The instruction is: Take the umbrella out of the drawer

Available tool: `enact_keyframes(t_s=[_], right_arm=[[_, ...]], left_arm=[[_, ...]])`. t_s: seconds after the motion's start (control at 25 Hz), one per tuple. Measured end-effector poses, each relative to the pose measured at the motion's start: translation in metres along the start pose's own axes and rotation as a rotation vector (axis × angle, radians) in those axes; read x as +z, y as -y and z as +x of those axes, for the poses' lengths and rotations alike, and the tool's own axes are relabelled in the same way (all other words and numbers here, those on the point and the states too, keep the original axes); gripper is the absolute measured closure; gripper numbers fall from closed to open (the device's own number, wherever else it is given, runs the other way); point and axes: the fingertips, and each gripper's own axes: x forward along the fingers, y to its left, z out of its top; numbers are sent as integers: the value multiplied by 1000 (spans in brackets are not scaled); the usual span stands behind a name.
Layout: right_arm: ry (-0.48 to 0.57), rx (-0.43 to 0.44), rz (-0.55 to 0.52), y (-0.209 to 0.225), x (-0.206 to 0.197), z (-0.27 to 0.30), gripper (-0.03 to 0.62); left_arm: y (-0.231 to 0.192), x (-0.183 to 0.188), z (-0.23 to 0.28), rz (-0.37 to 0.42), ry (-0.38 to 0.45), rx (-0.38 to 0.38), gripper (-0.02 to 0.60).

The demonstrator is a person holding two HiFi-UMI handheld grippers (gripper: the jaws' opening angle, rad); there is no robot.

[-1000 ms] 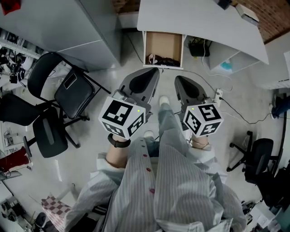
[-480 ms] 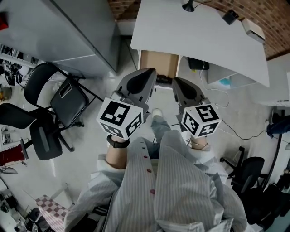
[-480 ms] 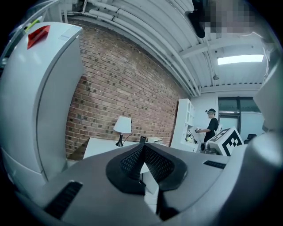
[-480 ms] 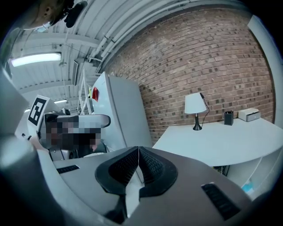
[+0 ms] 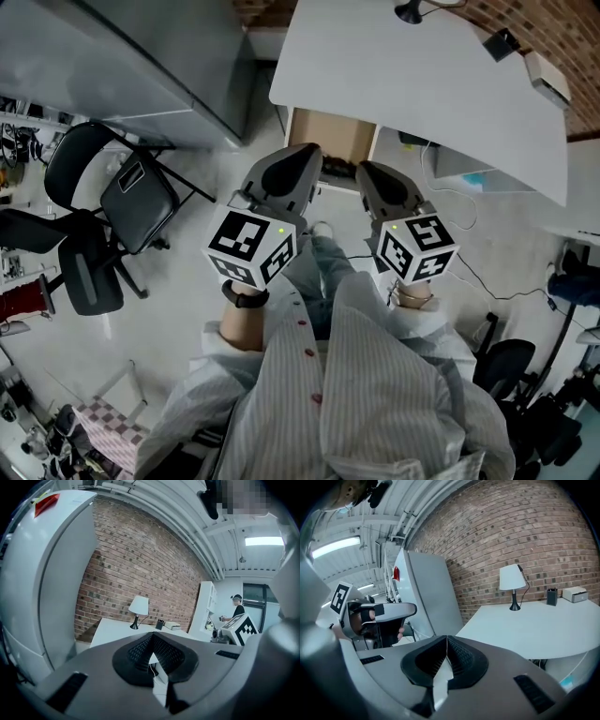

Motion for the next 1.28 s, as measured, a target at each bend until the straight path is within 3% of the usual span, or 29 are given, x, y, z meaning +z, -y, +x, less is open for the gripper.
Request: enact_keyframes(t_s=[0.4, 0.68, 1.28], right_arm=[[-26, -15, 7, 12, 3, 45, 559], [-47, -26, 11, 23, -8, 77, 559], [-219, -20, -59, 55, -106, 156, 559]], left_arm=[[-45, -12, 23, -22, -41, 3, 572], [-73, -41, 33, -28, -72, 35, 572], [-129, -157, 58, -90, -171, 103, 572]])
